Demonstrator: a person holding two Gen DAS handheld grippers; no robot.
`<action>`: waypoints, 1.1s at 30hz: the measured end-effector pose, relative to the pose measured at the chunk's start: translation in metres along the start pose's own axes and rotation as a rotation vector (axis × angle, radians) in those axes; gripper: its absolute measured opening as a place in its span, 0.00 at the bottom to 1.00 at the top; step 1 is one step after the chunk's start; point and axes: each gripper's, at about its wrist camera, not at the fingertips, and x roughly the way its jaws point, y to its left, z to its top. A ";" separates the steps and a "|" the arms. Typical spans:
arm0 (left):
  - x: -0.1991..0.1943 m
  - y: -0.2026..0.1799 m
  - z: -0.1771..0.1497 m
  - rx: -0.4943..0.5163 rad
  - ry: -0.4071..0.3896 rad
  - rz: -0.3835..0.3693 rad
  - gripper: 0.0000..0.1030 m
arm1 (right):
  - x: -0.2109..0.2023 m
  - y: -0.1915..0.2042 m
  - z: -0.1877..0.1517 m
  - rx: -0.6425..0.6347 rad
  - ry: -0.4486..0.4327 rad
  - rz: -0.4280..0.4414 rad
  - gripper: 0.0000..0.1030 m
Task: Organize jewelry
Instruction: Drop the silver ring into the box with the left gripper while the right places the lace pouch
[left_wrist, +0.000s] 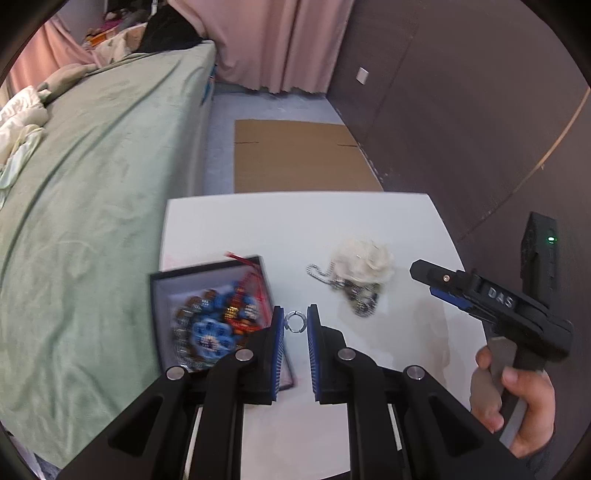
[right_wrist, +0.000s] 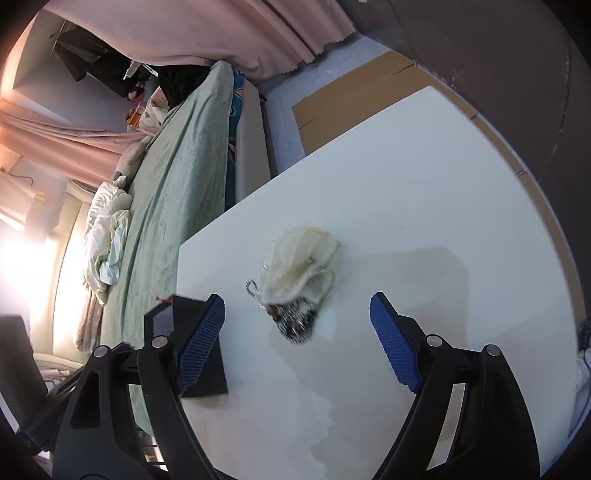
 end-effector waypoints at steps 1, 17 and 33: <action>-0.002 0.005 0.001 -0.005 -0.002 0.003 0.10 | 0.005 0.001 0.003 0.005 0.008 0.000 0.79; -0.039 0.069 0.011 -0.066 -0.050 0.009 0.10 | 0.024 0.035 0.021 -0.031 0.018 -0.040 0.03; -0.058 0.092 0.011 -0.079 -0.087 -0.054 0.10 | -0.021 0.148 -0.015 -0.200 -0.013 0.138 0.03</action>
